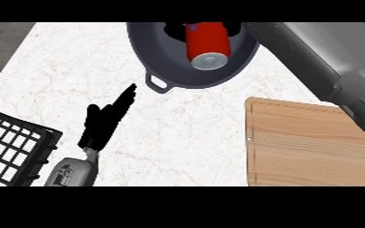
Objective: Pick the can from the cutting board and place it in the pot
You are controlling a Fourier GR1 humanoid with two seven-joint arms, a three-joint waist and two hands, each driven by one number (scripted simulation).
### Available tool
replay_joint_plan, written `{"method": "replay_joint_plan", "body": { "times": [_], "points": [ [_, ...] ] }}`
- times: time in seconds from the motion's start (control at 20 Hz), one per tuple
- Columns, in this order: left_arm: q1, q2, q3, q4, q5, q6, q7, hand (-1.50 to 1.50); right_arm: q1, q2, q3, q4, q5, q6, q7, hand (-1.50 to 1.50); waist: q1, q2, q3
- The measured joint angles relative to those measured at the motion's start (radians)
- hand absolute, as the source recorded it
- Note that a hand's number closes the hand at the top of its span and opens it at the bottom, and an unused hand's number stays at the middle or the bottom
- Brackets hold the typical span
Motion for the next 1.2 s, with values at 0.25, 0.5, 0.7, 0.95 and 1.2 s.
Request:
{"method": "replay_joint_plan", "body": {
  "times": [0.25,0.5,0.7,0.95,1.2],
  "points": [
    [0.014,0.017,0.021,-0.003,0.017,-0.015,0.000,0.00,0.009,0.074,0.065,0.054,0.162,-0.223,0.034,1.50,-0.016,-0.004,0.000],
    [0.013,0.016,0.032,0.006,0.014,-0.008,-0.005,0.00,0.016,0.156,0.148,0.179,0.329,-0.326,0.145,1.50,-0.029,-0.007,0.000],
    [0.022,0.012,0.032,0.006,0.013,-0.009,-0.018,0.00,0.019,0.236,0.203,0.296,0.434,-0.298,0.312,-1.50,-0.032,-0.009,0.000],
    [0.029,0.005,0.029,0.002,0.006,-0.008,-0.025,0.00,0.025,0.326,0.194,0.421,0.464,-0.287,0.329,-1.50,-0.032,-0.008,0.001],
    [0.030,0.005,0.028,-0.007,-0.001,-0.002,-0.016,0.00,0.076,0.367,0.056,0.419,0.304,-0.224,0.160,-1.50,-0.038,-0.007,0.002]
  ]
}}
